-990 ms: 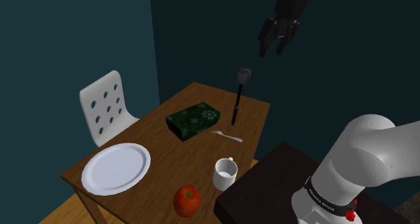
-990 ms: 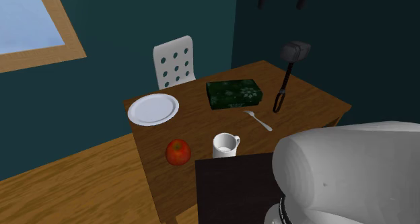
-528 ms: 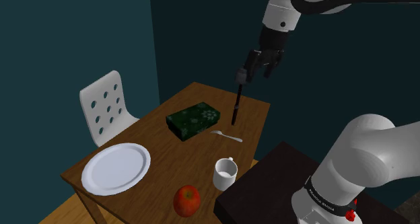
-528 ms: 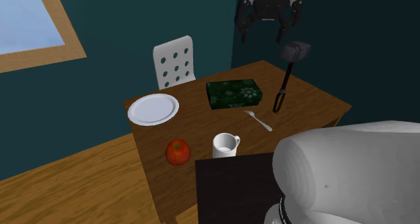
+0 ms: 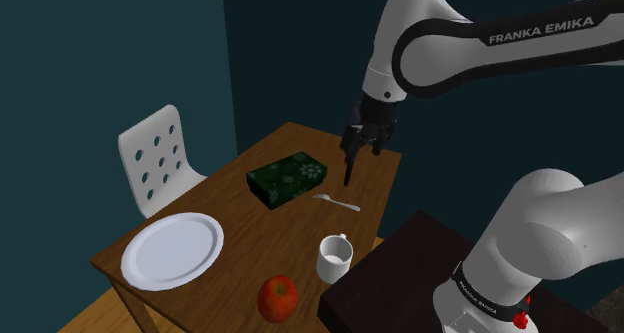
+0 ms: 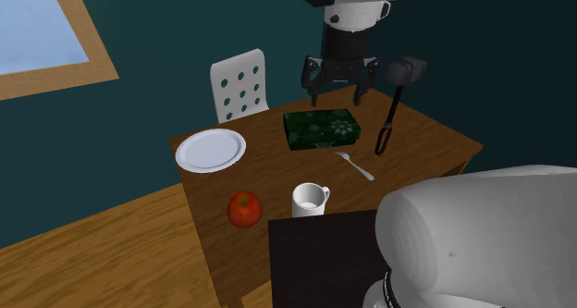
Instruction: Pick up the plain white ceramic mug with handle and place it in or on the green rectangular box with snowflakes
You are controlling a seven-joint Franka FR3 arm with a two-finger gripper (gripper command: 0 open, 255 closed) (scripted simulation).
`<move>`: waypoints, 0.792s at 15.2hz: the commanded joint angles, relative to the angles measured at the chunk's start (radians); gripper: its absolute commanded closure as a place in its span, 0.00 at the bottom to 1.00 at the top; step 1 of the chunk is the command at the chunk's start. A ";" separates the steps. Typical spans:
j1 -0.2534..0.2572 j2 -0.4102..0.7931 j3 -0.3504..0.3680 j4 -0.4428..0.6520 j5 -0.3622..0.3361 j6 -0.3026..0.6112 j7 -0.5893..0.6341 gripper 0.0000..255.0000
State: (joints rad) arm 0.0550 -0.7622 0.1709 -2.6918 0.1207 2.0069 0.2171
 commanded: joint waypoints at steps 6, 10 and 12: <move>0.027 0.159 0.082 -0.123 0.049 0.257 0.064 0.00; 0.034 0.304 0.134 -0.157 0.067 0.422 0.107 0.00; 0.032 0.390 0.162 -0.165 0.066 0.507 0.134 0.00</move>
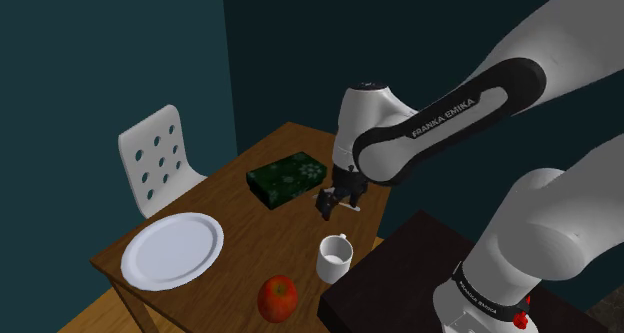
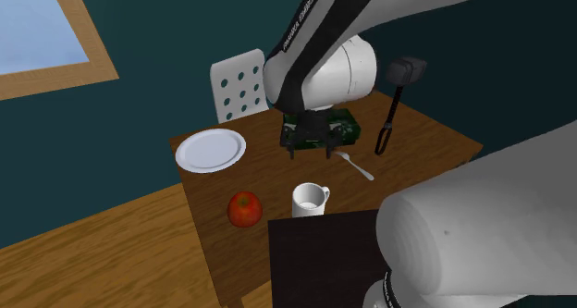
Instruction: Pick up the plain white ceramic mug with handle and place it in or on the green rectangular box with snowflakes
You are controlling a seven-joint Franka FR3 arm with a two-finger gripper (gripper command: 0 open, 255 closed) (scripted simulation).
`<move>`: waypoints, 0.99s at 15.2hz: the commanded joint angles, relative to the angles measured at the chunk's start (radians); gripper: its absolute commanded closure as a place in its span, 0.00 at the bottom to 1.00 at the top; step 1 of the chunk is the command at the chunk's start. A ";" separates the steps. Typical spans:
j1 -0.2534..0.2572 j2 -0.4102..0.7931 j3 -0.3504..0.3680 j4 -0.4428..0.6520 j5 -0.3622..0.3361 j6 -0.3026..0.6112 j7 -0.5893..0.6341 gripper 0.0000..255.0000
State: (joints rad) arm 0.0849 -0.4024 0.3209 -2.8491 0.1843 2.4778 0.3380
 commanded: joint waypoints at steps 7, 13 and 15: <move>-0.060 0.386 0.107 0.018 -0.168 0.330 0.211 0.00; 0.017 0.615 -0.026 0.073 -0.502 0.472 0.483 0.00; 0.059 0.655 -0.080 0.085 -0.552 0.502 0.521 0.00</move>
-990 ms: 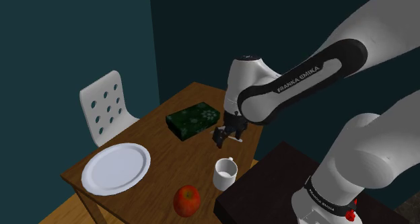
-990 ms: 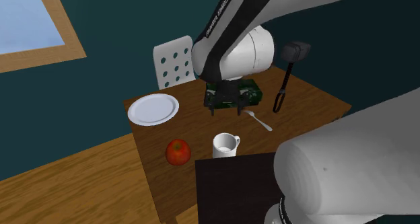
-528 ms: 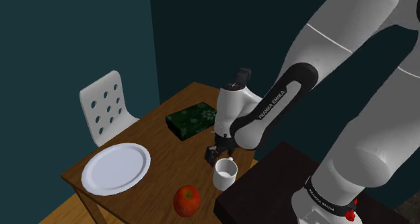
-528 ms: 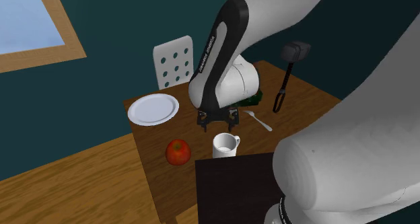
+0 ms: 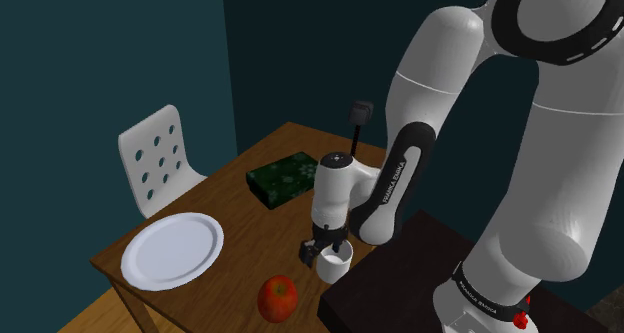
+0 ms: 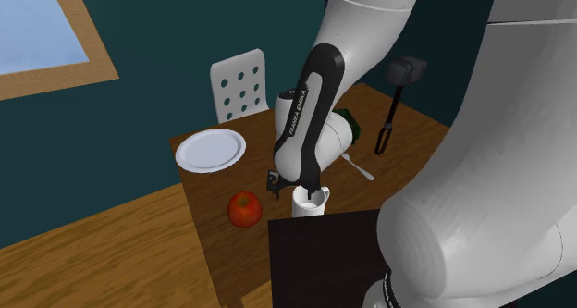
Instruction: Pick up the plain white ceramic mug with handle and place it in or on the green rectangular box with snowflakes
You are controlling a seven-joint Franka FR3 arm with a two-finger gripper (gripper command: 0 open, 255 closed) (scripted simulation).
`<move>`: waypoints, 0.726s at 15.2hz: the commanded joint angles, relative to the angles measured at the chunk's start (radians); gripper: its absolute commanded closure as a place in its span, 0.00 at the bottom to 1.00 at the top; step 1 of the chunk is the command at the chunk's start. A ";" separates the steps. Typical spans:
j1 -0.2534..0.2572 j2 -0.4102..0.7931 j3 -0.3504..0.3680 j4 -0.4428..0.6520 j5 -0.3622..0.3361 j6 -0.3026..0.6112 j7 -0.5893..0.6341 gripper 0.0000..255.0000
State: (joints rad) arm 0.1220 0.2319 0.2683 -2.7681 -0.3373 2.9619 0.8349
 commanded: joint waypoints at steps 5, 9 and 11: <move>0.079 0.072 -0.095 0.019 -0.081 0.056 0.065 0.00; 0.079 0.072 -0.095 0.019 -0.081 0.056 0.065 0.00; 0.078 0.071 -0.095 0.019 -0.080 0.055 0.064 0.00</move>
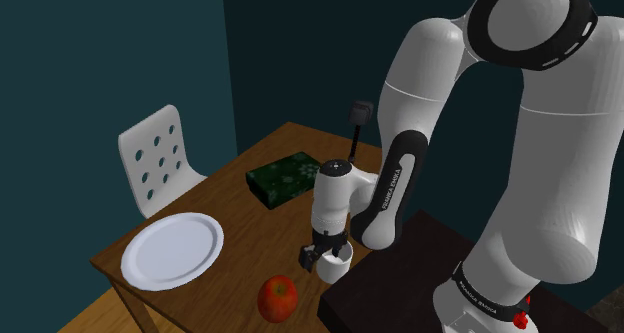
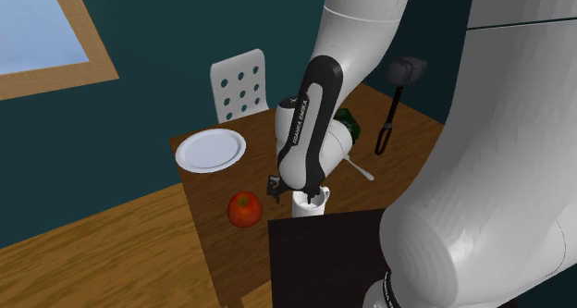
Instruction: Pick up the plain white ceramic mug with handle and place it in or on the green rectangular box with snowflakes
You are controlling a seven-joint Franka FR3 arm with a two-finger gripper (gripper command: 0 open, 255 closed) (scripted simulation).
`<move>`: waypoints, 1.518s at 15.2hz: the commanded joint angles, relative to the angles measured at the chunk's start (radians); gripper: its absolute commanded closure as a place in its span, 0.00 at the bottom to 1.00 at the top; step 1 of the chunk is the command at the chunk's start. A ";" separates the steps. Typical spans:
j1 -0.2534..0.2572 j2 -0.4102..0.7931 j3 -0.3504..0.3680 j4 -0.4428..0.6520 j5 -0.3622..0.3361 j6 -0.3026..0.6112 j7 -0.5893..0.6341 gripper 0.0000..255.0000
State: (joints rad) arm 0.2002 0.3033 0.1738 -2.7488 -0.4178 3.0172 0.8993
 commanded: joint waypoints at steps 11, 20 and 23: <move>-0.022 -0.020 0.025 -0.006 0.017 -0.014 -0.014 1.00; -0.187 -0.207 0.254 -0.054 0.279 -0.149 -0.209 1.00; -0.200 -0.273 0.293 -0.061 0.385 -0.200 -0.284 1.00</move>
State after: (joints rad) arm 0.0053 0.0529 0.4540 -2.8049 -0.0690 2.8325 0.6409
